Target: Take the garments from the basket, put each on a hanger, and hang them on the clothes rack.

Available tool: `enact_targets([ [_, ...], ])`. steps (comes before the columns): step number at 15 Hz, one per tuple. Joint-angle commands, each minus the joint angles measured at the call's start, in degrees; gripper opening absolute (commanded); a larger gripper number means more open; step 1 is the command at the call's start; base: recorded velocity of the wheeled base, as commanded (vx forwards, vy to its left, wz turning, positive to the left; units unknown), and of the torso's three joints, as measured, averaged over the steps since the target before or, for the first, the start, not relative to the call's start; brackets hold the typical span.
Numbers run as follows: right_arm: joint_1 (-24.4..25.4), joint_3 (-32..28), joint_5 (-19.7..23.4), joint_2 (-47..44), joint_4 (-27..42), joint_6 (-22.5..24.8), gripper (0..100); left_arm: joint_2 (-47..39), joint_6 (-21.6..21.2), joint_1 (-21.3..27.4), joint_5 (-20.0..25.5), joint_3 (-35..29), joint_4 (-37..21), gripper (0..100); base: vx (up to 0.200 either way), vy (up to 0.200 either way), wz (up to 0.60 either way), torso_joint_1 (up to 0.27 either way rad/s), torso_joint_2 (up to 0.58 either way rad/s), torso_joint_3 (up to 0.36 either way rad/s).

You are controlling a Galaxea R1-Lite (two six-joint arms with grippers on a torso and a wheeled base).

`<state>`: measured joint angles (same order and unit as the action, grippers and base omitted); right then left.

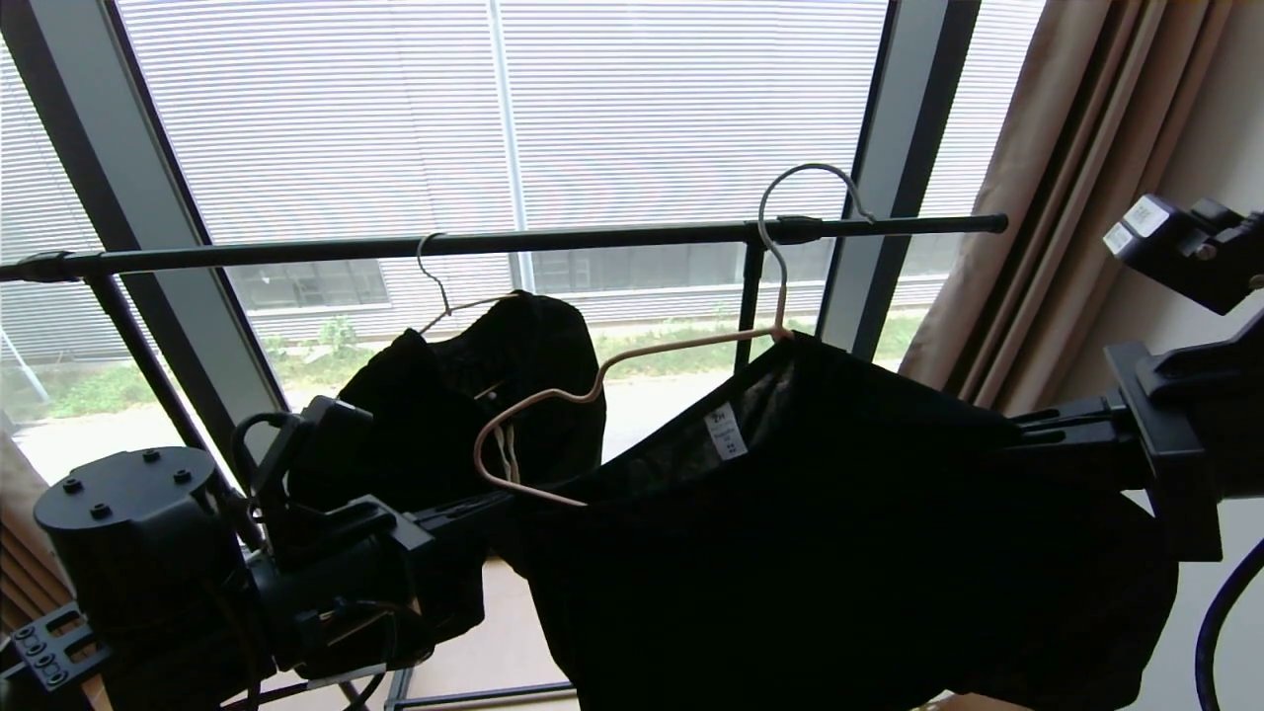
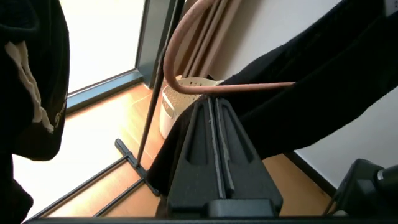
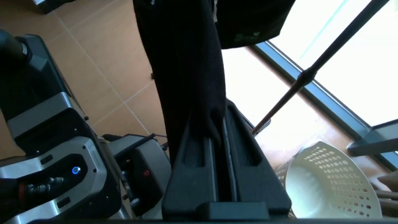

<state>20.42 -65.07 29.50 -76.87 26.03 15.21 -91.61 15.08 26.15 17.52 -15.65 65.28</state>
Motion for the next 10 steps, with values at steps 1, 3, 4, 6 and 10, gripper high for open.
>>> enact_targets([
  [1, 0.06, 1.26, 0.03, 2.52, 0.08, 0.08, 0, -0.23, 0.04, -0.84, -0.03, -0.17, -0.07, 0, 0.000, 0.000, 0.00, 0.000, 0.00, 0.000],
  [3, -0.03, 2.14, -0.06, 3.31, 0.08, 0.08, 0, -0.15, 0.13, -1.63, -0.03, -0.69, 0.02, 0, 0.000, 0.000, 0.00, 0.000, 0.00, 0.000],
  [4, -0.03, 2.58, -0.15, 3.57, 0.08, 0.08, 0, 0.03, 0.13, -1.98, -0.03, -0.87, 0.02, 0, 0.000, 0.000, 0.00, 0.000, 0.00, 0.000],
  [6, -0.20, 3.11, -0.23, 3.75, 0.08, 0.17, 0, 0.21, 0.13, -2.24, -0.03, -0.87, 0.02, 0, 0.000, 0.000, 0.00, 0.000, 0.00, 0.000],
  [10, -0.20, 3.81, -0.32, 4.10, 0.16, 0.25, 0, 1.35, 0.21, -2.42, 0.06, -1.40, 0.02, 0, 0.000, 0.000, 0.00, 0.000, 0.00, 0.000],
])
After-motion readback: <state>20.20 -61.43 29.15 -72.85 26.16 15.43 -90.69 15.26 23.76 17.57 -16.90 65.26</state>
